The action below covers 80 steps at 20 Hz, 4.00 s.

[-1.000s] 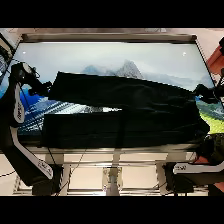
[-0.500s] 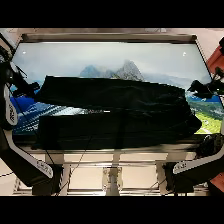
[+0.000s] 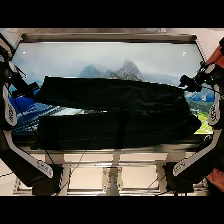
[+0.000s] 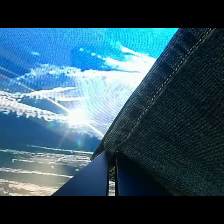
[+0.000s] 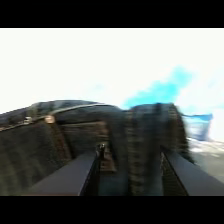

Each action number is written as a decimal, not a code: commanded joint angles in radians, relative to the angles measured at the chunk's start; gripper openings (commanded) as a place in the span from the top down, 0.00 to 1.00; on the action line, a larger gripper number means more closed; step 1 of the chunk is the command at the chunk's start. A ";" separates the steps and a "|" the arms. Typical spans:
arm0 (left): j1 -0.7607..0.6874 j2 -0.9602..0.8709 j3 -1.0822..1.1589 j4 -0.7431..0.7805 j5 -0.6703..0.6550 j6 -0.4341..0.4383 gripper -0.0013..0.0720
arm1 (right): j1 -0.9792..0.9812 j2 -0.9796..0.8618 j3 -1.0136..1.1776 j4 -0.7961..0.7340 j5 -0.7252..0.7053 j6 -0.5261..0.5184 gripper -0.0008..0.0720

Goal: Fold the clothes and pants, and hang the long-sleeved shirts on hangers.

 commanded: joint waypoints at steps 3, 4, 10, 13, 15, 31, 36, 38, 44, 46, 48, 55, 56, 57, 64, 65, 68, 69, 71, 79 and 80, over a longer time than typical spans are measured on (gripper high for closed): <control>0.001 0.001 0.000 -0.001 -0.002 0.000 0.93 | -0.029 -0.019 0.080 -0.104 0.187 0.014 0.46; 0.001 0.000 0.000 -0.001 -0.002 0.000 0.93 | -0.028 -0.031 0.080 -0.102 0.209 -0.003 0.46; 0.003 0.000 0.000 -0.001 0.000 0.000 0.93 | 0.039 -0.102 0.080 -0.074 0.244 -0.004 0.55; 0.005 0.000 0.000 -0.001 0.002 0.007 0.93 | 0.056 -0.111 0.080 -0.070 0.224 0.003 0.76; 0.004 0.000 0.000 -0.005 0.015 0.006 0.93 | 0.059 -0.111 0.080 -0.046 0.192 0.003 0.95; 0.005 -0.009 0.000 -0.275 0.380 -0.069 0.83 | 0.063 -0.128 0.237 0.183 -0.189 0.138 0.86; 0.031 0.003 0.001 -0.275 0.232 -0.029 0.42 | 0.031 -0.124 0.239 0.172 -0.004 0.098 0.44; 0.047 0.025 0.000 -0.276 0.134 0.070 0.42 | 0.008 -0.111 0.244 0.149 0.087 0.071 0.40; 0.053 0.187 -0.060 -0.055 -0.079 0.236 0.40 | -0.008 0.019 0.242 -0.051 0.347 -0.086 0.40; 0.079 0.268 -0.142 -0.010 -0.094 0.238 0.40 | -0.012 0.066 0.232 -0.112 0.400 -0.086 0.40; 0.126 0.351 -0.269 -0.001 -0.108 0.265 0.40 | -0.015 0.109 0.206 -0.116 0.439 -0.093 0.39; 0.349 0.686 -0.932 -0.109 0.100 0.377 0.40 | -0.014 0.264 0.009 -0.108 0.448 -0.111 0.39; 0.368 0.738 -1.001 -0.182 0.156 0.396 0.41 | -0.014 0.289 -0.037 -0.109 0.443 -0.121 0.39; 0.371 0.773 -1.044 -0.217 0.171 0.422 0.41 | -0.014 0.310 -0.079 -0.109 0.441 -0.132 0.39; 0.367 0.795 -1.080 -0.220 -0.085 0.421 0.41 | -0.014 0.362 -0.225 -0.101 0.437 -0.135 0.39; 0.367 0.789 -1.080 -0.219 -0.103 0.408 0.41 | -0.014 0.362 -0.225 -0.098 0.437 -0.135 0.39; 0.367 0.763 -1.081 -0.185 -0.170 0.393 0.41 | -0.014 0.362 -0.225 -0.080 0.432 -0.135 0.39; 0.367 0.750 -1.081 -0.152 -0.191 0.377 0.41 | -0.014 0.362 -0.225 -0.078 0.430 -0.135 0.39; 0.367 0.731 -1.083 -0.089 -0.215 0.344 0.41 | -0.014 0.362 -0.225 -0.076 0.428 -0.134 0.39; 0.379 0.724 -1.144 -0.046 -0.203 0.338 0.41 | -0.014 0.362 -0.225 -0.076 0.422 -0.134 0.39; 0.379 0.724 -1.168 -0.047 -0.174 0.341 0.41 | -0.014 0.362 -0.225 -0.076 0.422 -0.134 0.39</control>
